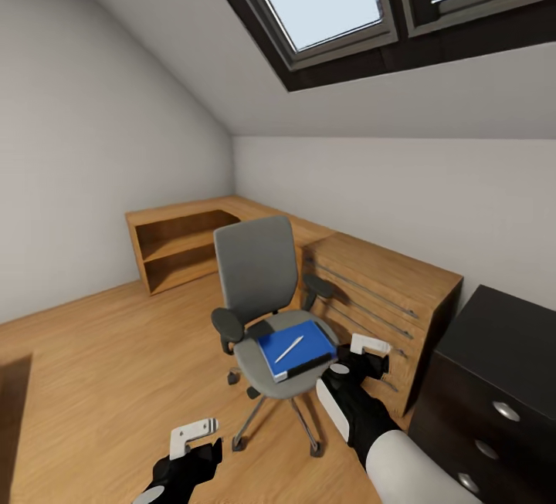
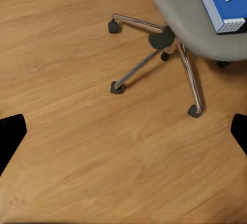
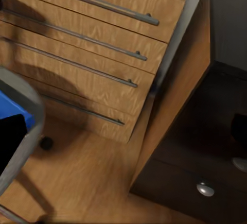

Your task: In the bedroom, organize the workspace by keeping the computer under the desk, ensuring the monitor is on the desk, placing the keyboard on the desk next to the monitor, placing the mouse on the desk next to the keyboard, moving the folder from the swivel chair onto the desk next to the mouse, stacking the notebook on top of the folder with the pen on top of the notebook, and positioning the swivel chair next to the desk.

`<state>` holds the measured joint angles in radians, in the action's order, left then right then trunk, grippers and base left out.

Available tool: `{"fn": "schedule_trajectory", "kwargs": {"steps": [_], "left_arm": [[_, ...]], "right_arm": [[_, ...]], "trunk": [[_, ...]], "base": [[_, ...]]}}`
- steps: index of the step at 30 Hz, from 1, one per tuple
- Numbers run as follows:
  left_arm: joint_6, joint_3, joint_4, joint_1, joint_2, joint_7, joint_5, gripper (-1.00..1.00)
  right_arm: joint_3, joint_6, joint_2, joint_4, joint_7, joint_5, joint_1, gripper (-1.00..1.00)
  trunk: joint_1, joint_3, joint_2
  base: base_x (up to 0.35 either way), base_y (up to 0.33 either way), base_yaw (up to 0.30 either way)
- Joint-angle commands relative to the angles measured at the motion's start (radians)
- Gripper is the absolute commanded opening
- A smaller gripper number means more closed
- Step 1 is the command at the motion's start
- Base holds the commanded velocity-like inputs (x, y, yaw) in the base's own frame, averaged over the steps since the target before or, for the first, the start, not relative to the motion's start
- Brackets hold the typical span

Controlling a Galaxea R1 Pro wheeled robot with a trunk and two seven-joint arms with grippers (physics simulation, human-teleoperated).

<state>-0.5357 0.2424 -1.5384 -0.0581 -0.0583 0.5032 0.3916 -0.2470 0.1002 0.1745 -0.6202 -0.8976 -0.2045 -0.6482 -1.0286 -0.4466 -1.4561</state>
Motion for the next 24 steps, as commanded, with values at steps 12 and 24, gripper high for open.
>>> {"fn": "schedule_trajectory", "kwargs": {"steps": [12, 24], "left_arm": [[0.001, -0.001, -0.002, 0.000, 0.000, 0.009, 0.011, 1.00], [0.002, -0.003, -0.002, 0.000, 0.000, 0.009, 0.012, 1.00]], "right_arm": [[-0.002, 0.010, 0.000, -0.001, -0.005, -0.001, -0.001, 1.00], [-0.002, 0.012, 0.000, 0.000, 0.000, -0.002, -0.001, 1.00]], "trunk": [[0.000, -0.007, -0.001], [0.000, -0.013, -0.001]], "base": [[0.000, 0.000, 0.276], [0.000, 0.000, 0.261]]}}
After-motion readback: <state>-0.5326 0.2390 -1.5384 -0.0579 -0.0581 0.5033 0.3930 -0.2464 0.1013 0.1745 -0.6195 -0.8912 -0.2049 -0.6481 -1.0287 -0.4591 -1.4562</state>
